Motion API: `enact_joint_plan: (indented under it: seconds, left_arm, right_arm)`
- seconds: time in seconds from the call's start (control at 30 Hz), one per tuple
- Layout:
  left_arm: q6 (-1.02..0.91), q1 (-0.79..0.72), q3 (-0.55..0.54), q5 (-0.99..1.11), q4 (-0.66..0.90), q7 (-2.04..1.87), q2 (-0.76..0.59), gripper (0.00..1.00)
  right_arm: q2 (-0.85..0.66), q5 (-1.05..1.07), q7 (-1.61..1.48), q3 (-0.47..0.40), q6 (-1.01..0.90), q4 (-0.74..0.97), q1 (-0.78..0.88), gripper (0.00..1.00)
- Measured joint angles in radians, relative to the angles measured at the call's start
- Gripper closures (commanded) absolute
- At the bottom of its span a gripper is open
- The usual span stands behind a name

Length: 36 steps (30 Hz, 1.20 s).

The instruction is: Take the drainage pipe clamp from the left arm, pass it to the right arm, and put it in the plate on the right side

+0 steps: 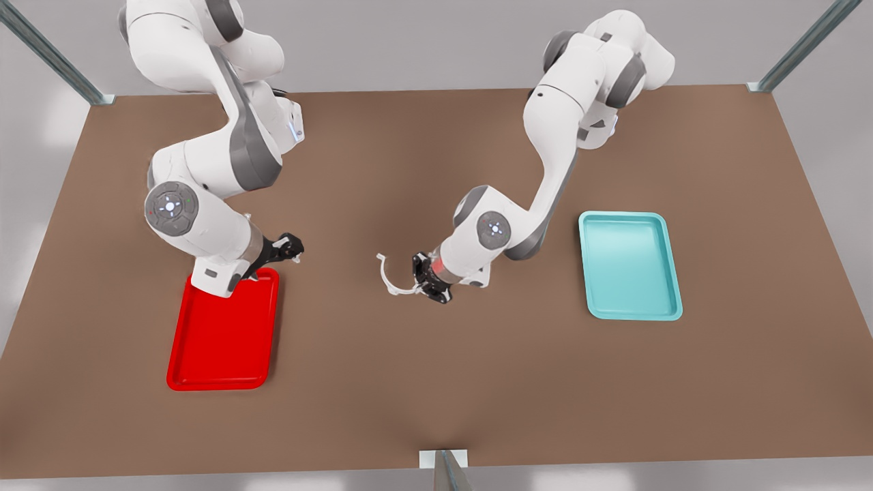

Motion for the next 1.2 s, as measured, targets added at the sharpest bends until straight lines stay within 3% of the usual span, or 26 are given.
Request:
enact_joint_plan:
  seconds: [0.37,0.6,0.93,0.97,1.0,1.07,1.1,1.2]
  left_arm:
    - [0.056,-0.041,-0.004,0.022,0.008,-0.212,0.0,0.79]
    - [0.064,-0.04,-0.012,0.025,0.008,-0.212,-0.001,0.79]
    - [0.066,-0.039,-0.015,0.024,0.008,-0.212,-0.004,0.79]
    - [0.066,-0.039,-0.015,0.024,0.008,-0.212,-0.005,0.79]
    - [0.067,-0.039,-0.016,0.024,0.008,-0.212,-0.005,0.79]
    - [0.067,-0.039,-0.015,0.024,0.008,-0.212,-0.005,0.79]
    - [0.067,-0.039,-0.015,0.024,0.008,-0.212,-0.005,0.79]
    - [0.068,-0.041,-0.014,0.024,0.009,-0.212,-0.004,0.75]
  right_arm:
    - [0.142,0.005,0.106,0.001,0.176,-0.013,0.101,0.0]
    - [0.091,0.007,0.159,0.065,0.228,-0.154,0.109,0.0]
    - [0.138,0.007,0.219,0.08,0.255,-0.165,0.109,0.0]
    - [0.14,0.006,0.224,0.08,0.258,-0.165,0.11,0.12]
    - [0.141,0.007,0.227,0.08,0.261,-0.165,0.111,0.4]
    - [0.144,0.009,0.233,0.08,0.265,-0.165,0.112,0.73]
    - [0.145,0.012,0.235,0.08,0.267,-0.165,0.112,0.79]
    - [0.147,0.025,0.236,0.079,0.274,-0.166,0.108,0.79]
